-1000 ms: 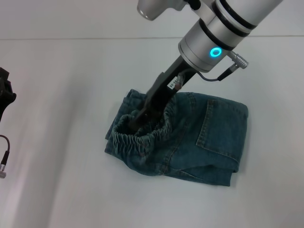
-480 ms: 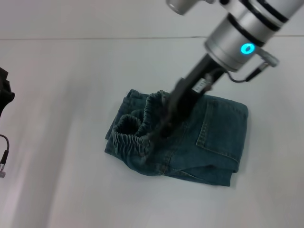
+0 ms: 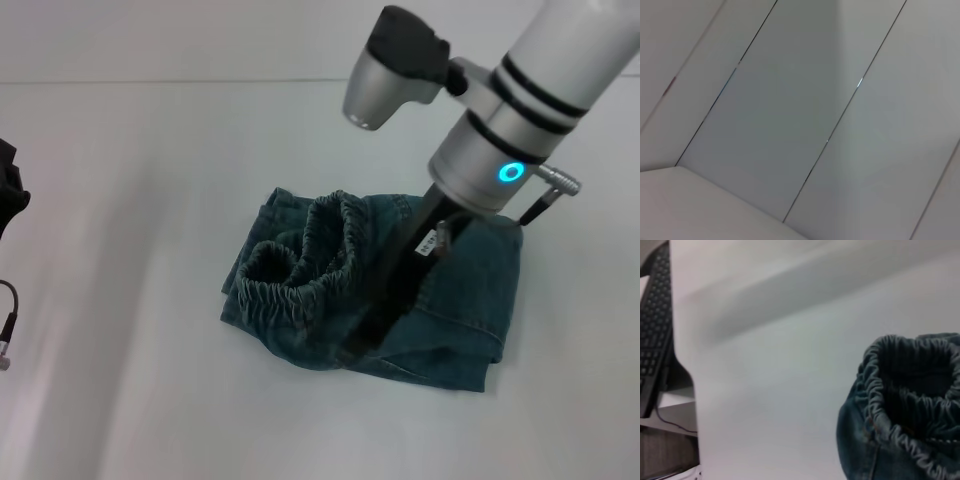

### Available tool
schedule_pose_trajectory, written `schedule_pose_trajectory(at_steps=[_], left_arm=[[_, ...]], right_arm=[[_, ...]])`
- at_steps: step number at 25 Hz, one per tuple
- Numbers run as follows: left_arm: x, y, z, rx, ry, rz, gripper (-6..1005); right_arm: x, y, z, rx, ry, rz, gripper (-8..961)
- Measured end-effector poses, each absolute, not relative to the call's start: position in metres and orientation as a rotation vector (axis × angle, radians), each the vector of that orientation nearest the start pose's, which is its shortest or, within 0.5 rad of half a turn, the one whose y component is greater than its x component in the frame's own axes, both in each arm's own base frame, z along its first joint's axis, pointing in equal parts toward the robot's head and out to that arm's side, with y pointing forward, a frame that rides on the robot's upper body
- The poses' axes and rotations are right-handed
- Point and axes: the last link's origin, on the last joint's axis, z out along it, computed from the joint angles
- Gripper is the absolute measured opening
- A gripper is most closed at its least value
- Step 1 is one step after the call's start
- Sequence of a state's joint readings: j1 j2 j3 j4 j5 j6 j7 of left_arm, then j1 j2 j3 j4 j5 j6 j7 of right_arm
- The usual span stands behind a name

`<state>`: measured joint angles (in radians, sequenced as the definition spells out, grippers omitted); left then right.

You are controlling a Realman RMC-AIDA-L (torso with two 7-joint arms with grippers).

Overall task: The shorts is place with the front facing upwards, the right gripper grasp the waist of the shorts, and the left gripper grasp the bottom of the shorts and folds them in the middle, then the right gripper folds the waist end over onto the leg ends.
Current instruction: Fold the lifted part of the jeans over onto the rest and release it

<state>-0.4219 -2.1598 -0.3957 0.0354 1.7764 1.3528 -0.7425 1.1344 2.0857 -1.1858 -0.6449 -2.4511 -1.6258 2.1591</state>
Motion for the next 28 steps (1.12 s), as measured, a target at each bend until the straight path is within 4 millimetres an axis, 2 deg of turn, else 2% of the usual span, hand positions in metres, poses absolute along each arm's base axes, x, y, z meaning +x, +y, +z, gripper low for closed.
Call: schedule_pose_trajectory(at_steps=[10,17,21,28], left_arm=[[-0.341,0.299,-0.010,-1.374,-0.942,-1.125,119],[-0.341,0.298,-0.012,-1.377,-0.951,-1.120,125],[-0.341,0.298,-0.013,-1.378,-0.954,-1.117,128],[-0.342,0.298,-0.015,-1.383,-0.964,-1.107,133]], right_arm=[[0.092,0.393,-0.071,-3.086,0.616,-0.453,858],[0.084,0.402,-0.091,-3.026,0.659,-0.362,857],[0.080,0.404,-0.093,-3.023,0.676,-0.278,858],[0.088,0.411,-0.096,-2.960,0.766,-0.137,859]])
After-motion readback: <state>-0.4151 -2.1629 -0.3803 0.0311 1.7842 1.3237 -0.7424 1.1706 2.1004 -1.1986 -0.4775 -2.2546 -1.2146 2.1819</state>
